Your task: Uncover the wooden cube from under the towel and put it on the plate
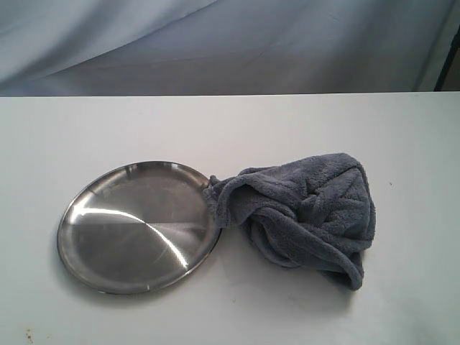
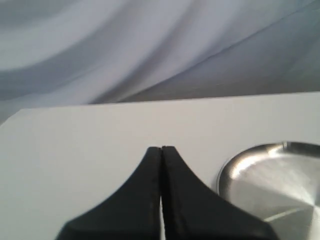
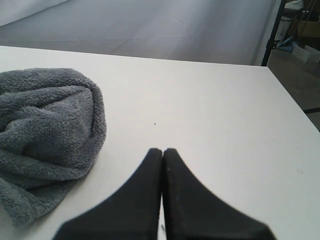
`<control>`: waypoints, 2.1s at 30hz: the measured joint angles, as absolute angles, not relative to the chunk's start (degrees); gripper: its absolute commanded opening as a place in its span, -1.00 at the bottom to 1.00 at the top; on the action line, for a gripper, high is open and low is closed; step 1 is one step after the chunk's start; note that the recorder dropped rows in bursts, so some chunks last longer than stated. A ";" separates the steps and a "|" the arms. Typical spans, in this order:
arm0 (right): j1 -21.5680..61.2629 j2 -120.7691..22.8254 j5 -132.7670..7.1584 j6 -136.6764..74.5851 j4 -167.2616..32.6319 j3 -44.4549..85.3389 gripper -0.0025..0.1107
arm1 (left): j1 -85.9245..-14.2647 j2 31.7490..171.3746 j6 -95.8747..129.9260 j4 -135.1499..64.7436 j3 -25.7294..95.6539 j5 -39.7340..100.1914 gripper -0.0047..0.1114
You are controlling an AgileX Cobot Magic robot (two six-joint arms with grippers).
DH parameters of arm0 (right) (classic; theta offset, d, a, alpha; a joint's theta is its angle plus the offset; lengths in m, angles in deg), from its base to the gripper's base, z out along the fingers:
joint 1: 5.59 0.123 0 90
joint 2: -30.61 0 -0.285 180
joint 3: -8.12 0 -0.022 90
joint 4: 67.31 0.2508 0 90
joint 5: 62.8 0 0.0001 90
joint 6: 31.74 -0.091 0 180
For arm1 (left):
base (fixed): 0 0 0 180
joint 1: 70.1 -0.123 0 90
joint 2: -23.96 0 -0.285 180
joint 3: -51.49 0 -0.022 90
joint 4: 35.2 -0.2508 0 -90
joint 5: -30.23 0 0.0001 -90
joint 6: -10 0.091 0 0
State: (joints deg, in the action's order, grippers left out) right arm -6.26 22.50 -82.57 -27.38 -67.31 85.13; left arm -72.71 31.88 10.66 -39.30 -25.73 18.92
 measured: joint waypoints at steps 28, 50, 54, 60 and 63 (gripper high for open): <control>-6.26 22.50 -82.57 -27.38 -67.31 85.13 -0.96 | -72.71 31.88 -8.05 -38.71 -25.73 69.98 -0.92; -6.26 22.50 -82.57 -27.38 -67.31 85.13 -0.96 | -72.71 84.11 -40.23 -72.48 26.44 54.33 -0.92; -6.26 22.50 -82.57 -27.38 -67.31 85.13 -0.96 | -72.71 95.23 -67.25 -105.77 29.64 52.18 -0.92; -6.26 22.50 -82.57 -27.38 -67.31 85.13 -0.96 | -72.71 105.16 -89.56 -131.46 30.37 55.42 -0.92; -6.26 22.50 -82.57 -27.38 -67.31 85.13 -0.96 | -72.71 108.25 -91.74 -134.04 30.37 57.23 -0.92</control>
